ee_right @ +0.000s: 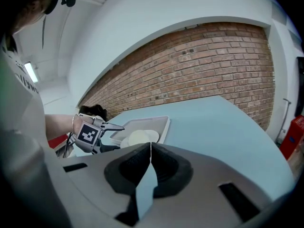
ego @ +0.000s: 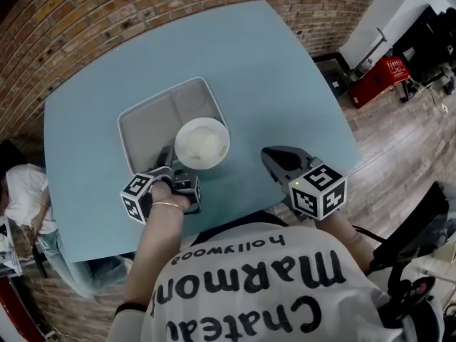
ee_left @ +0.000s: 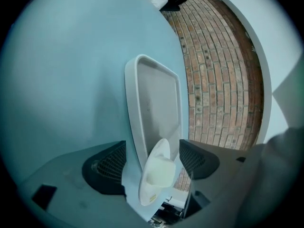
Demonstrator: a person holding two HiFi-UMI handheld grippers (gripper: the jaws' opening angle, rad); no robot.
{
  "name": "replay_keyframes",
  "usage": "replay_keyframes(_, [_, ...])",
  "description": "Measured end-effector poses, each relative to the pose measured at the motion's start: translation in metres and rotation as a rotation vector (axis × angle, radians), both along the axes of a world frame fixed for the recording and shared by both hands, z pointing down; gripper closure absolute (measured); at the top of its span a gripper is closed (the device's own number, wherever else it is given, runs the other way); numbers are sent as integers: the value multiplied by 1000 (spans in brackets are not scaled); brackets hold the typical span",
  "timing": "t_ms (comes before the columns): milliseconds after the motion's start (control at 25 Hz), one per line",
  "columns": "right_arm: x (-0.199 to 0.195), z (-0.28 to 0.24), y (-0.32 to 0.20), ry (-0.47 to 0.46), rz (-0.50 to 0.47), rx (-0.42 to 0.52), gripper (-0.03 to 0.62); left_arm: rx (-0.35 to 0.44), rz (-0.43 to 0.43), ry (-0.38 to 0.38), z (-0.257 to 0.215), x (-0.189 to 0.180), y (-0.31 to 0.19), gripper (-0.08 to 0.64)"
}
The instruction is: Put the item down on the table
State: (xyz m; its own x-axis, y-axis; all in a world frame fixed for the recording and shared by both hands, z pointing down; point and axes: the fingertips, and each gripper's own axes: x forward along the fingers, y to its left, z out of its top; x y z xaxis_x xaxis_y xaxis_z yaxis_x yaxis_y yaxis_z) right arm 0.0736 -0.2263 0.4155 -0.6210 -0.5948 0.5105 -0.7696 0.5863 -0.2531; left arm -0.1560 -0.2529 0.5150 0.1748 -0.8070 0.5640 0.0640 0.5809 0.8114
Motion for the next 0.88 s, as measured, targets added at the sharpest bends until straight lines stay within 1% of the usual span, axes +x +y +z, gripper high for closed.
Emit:
replay_keyframes(120, [-4,1,1,-1,-17,12,580,74,73,-59,-20,0,7,233])
replay_keyframes(200, [-7,1,0,-1,-34,22,580,129,81,-83,-34,-4,9,233])
replay_keyframes(280, [-14,-2,5,-3,-58,37,580,196,71,-102,-50,-11,16,233])
replay_keyframes(360, [-23,-7,25,-4,-82,54,580,282,75,-118,-70,-17,35,235])
replay_keyframes(400, [-28,-12,38,-5,-94,63,580,327,92,-128,-82,-18,48,235])
replay_keyframes(480, [-36,-21,54,-8,-117,84,580,423,153,-149,-104,-13,62,236])
replay_keyframes(560, [-37,-26,48,-11,-135,105,580,526,211,-154,-120,-2,55,236])
replay_keyframes(600, [-36,-26,41,-12,-142,113,580,576,225,-153,-126,4,49,242])
replay_keyframes(640, [-36,-26,37,-14,-150,119,580,621,225,-152,-132,7,47,262])
replay_keyframes(720, [-35,-27,40,-19,-166,125,580,680,186,-148,-141,7,57,349])
replay_keyframes(800, [-33,-31,52,-23,-183,127,580,714,138,-142,-147,4,77,462])
replay_keyframes(880, [-32,-32,64,-27,-201,125,580,747,119,-138,-152,5,96,506])
